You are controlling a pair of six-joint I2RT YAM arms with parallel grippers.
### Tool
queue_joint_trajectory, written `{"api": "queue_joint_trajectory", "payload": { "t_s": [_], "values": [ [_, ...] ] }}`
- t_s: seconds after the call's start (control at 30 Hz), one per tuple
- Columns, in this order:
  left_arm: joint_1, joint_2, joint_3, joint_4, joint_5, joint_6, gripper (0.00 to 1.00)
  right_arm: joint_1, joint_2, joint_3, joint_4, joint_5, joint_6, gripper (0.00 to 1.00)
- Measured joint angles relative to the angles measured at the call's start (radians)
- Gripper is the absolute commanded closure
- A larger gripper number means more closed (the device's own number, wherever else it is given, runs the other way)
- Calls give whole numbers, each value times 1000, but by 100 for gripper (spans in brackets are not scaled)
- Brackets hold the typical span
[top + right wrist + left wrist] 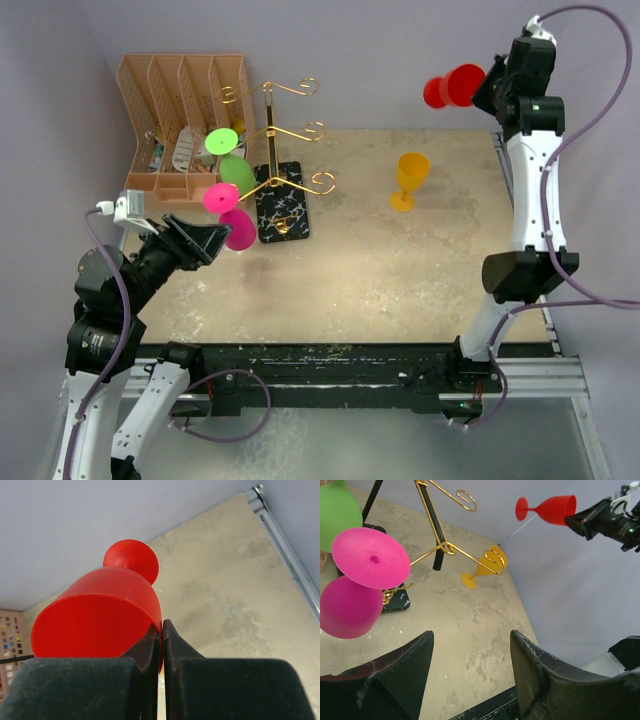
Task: Take the wine glass off the wine glass rack
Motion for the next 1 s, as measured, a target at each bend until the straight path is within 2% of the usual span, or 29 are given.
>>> {"api": "queue_joint_trajectory", "payload": {
  "t_s": [0.27, 0.63, 1.0],
  "values": [
    [0, -12, 0, -48, -38, 17, 35, -15, 25, -84, -32, 82, 24, 100],
    [0, -16, 34, -225, -244, 92, 36, -21, 25, -357, -19, 142, 44, 100],
    [0, -16, 47, -272, -340, 124, 37, -21, 66, -393, -11, 111, 42, 100]
  ]
}}
